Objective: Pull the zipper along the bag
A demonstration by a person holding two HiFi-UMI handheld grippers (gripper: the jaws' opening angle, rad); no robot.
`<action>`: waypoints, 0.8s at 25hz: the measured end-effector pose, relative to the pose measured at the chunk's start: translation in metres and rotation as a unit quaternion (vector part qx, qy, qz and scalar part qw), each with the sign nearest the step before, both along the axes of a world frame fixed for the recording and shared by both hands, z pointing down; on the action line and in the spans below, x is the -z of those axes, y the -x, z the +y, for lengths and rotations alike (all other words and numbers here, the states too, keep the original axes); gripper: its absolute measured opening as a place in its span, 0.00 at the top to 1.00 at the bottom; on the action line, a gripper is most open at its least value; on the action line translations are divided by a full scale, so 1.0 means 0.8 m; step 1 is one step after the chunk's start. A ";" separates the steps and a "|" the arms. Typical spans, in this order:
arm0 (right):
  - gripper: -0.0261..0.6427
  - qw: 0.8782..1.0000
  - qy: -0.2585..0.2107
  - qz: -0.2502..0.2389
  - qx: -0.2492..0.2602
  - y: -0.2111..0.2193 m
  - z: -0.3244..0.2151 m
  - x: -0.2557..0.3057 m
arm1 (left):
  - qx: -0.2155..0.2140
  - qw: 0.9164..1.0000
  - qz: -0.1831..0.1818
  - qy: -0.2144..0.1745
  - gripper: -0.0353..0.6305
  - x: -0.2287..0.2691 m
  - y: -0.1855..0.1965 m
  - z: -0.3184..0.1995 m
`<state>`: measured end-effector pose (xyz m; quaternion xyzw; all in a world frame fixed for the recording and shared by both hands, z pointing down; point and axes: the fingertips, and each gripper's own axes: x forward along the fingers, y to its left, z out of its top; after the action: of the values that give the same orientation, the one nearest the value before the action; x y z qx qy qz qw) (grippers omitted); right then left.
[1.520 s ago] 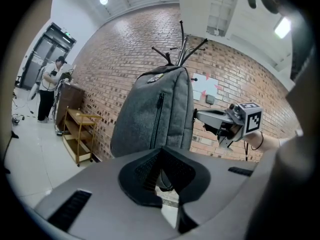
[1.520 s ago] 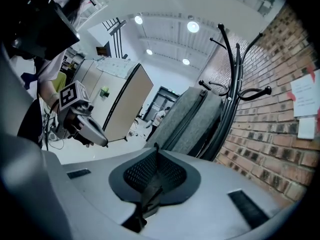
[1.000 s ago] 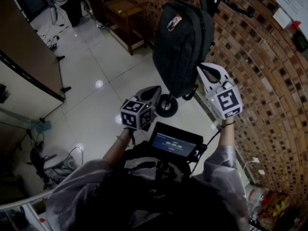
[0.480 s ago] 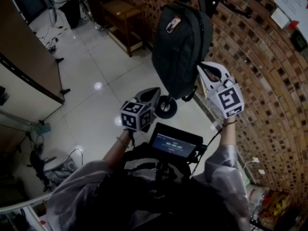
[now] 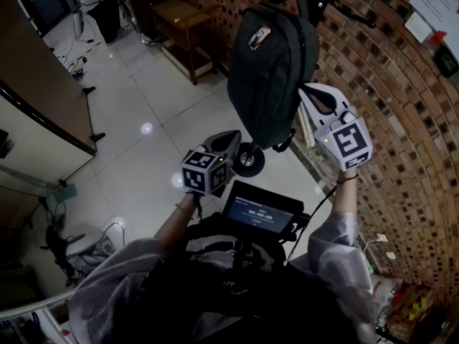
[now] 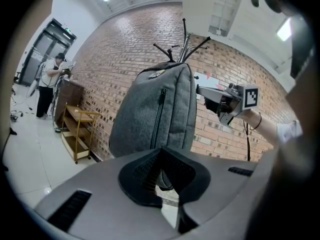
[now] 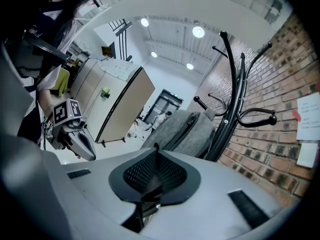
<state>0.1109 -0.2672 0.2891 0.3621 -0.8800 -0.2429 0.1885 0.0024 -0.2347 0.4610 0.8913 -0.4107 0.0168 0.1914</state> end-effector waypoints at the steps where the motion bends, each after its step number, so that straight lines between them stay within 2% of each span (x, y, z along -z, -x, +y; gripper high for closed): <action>1: 0.95 1.000 -0.003 0.001 0.001 0.001 -0.001 0.003 | 0.000 1.000 0.000 0.000 0.94 -0.001 0.000 0.000; 20: 0.95 1.000 -0.017 0.017 0.000 0.005 -0.019 0.044 | -0.015 1.000 0.007 -0.007 0.94 0.009 -0.008 -0.016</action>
<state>0.1066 -0.2824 0.2539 0.3609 -0.8724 -0.2644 0.1970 0.0087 -0.2476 0.4538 0.8989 -0.3958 0.0108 0.1875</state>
